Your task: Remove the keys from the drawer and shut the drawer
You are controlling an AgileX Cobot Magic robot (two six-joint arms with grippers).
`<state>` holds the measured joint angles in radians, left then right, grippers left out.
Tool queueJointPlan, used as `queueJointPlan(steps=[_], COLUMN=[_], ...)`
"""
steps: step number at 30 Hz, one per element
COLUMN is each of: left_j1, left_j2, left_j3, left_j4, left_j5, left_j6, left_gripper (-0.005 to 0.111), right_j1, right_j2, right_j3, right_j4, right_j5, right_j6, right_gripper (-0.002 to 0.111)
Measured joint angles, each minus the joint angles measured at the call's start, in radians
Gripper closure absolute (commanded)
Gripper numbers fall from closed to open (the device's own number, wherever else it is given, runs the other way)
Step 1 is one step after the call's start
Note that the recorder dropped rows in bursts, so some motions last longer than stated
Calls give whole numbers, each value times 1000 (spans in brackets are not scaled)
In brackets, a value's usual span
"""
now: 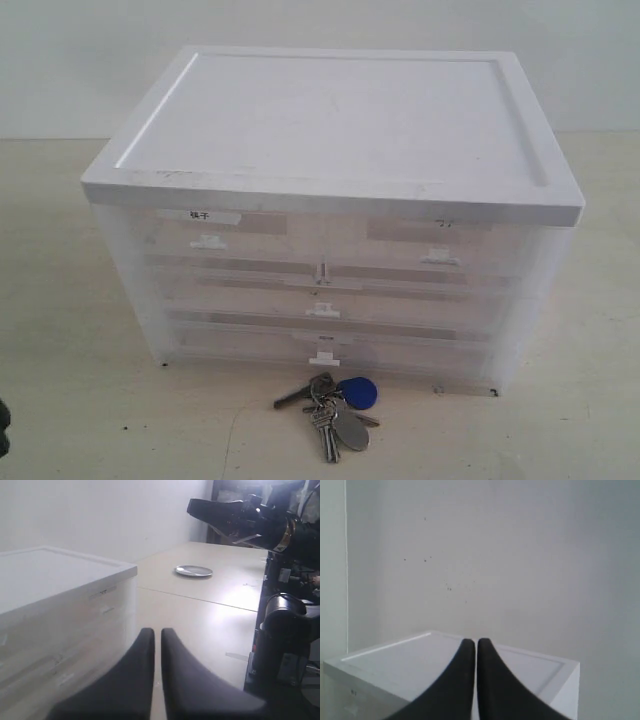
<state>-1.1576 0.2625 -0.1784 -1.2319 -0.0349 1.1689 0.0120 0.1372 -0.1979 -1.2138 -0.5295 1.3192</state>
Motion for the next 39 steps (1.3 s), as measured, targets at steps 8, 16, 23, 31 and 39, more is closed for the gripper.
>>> queueJointPlan(steps=[8,16,23,31,39], left_j1=[0,0,0,0,0], left_j2=[-49,-49,-49,-49,-49], left_j3=[1,1,1,1,1], left_j4=[6,6,6,6,9], left_j5=[27,35,35,35,35], left_j6=[-2,-2,-2,-4,-4], left_gripper=[102,102,102,102,102], right_j1=[0,0,0,0,0], right_j2=[-130,-130,-130,-130,-130], right_j3=[24,24,24,24,24], right_j4=[-114,-180,-185,-185,-185], right_j5=[48,48,46,46,46], right_j6=[127,189,200,200,200], right_gripper=[108,108,108,108,108])
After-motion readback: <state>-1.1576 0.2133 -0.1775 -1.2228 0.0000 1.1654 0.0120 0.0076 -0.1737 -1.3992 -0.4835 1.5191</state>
